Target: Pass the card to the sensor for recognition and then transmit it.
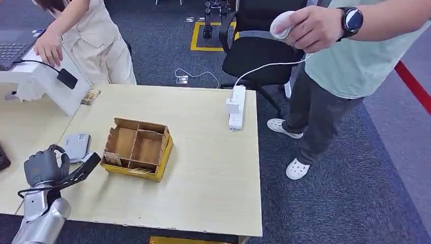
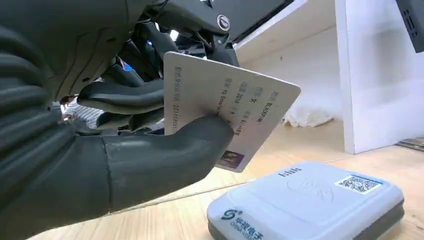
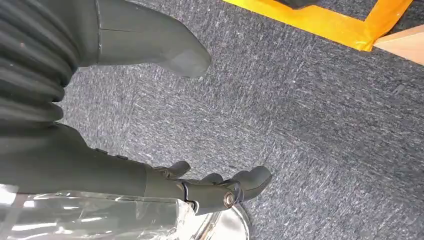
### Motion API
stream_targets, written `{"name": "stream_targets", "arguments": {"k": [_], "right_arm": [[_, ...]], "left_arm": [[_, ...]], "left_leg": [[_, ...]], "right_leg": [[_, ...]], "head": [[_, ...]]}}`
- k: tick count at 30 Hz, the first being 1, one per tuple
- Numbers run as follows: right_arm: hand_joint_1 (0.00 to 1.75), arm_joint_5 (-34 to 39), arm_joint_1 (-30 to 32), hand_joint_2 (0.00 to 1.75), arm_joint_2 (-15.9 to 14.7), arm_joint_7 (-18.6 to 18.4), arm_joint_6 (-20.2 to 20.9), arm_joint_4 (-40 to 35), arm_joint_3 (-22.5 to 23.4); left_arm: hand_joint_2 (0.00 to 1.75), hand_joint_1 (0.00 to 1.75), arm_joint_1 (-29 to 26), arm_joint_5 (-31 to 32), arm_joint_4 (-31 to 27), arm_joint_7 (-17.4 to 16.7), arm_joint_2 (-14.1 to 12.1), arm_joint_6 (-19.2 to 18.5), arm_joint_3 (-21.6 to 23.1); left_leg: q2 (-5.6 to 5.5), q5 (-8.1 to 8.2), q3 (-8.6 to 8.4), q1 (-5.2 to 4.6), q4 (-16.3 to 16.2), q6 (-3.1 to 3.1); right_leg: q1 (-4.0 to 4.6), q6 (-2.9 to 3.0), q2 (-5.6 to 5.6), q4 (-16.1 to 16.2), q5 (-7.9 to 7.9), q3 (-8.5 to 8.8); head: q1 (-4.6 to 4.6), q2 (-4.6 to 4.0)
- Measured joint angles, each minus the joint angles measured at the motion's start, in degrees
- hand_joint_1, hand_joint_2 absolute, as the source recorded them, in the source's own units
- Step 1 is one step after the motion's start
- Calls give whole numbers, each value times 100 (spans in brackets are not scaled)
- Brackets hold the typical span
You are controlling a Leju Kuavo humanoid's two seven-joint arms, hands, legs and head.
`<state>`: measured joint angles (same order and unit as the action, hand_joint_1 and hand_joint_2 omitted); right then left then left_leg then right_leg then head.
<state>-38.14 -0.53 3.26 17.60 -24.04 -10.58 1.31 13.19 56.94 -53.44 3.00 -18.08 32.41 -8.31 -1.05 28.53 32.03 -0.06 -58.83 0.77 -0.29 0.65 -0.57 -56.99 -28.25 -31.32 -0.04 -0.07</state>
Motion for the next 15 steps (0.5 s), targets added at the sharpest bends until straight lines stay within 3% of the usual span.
{"name": "stream_targets", "arguments": {"k": [15], "right_arm": [[0,-48,-9,175,0,-4,-13,0,4]], "left_arm": [[175,175,113,118,-103,92,-24,28,81]], "left_leg": [[0,0,0,-1,0,0]], "right_leg": [[-1,0,1,1,0,-1]], "head": [[0,2]]}}
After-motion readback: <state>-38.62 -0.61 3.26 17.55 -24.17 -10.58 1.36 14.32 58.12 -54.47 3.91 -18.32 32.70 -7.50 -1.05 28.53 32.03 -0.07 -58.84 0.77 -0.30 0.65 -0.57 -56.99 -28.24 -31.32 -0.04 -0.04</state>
